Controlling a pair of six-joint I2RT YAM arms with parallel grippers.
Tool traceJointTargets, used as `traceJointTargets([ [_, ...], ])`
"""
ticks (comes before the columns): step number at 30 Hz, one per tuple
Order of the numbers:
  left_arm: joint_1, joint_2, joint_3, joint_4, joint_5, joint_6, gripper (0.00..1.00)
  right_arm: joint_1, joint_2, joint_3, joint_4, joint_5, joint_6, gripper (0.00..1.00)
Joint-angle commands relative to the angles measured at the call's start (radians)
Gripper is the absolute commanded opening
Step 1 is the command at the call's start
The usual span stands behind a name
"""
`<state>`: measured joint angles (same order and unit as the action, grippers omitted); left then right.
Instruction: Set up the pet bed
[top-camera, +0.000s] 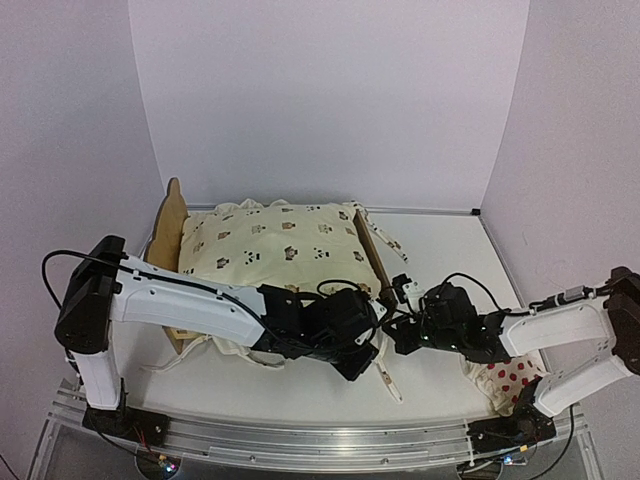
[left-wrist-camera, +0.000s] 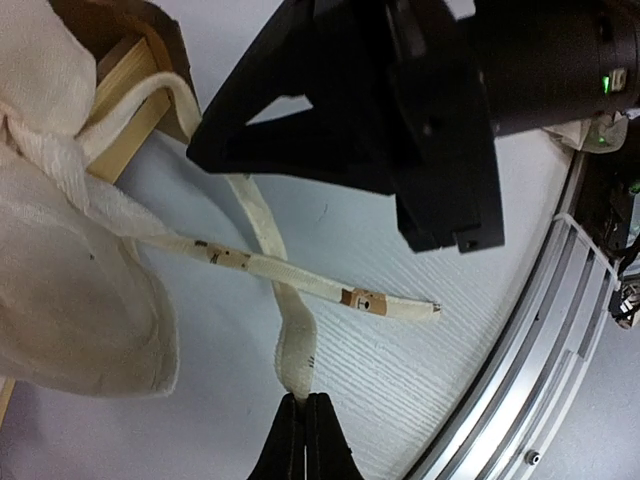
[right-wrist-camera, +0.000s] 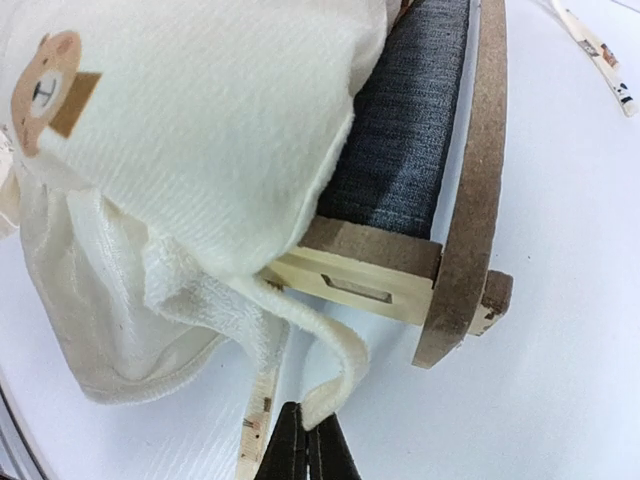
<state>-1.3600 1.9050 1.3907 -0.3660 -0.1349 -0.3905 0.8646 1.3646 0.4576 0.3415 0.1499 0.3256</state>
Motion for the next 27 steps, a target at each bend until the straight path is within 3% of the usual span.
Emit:
traceJointTargets([
  [1,0.032,0.081,0.104,0.019,-0.018,0.042,0.0,0.005,-0.043,-0.007,-0.043,-0.023,-0.01,0.0],
  [11,0.109,0.234,0.251,0.04,-0.021,0.081,0.0,0.004,-0.109,-0.018,-0.096,-0.026,-0.004,0.0],
  [27,0.179,0.275,0.203,0.22,-0.063,0.052,0.0,0.004,-0.145,0.011,-0.181,-0.088,0.032,0.0],
])
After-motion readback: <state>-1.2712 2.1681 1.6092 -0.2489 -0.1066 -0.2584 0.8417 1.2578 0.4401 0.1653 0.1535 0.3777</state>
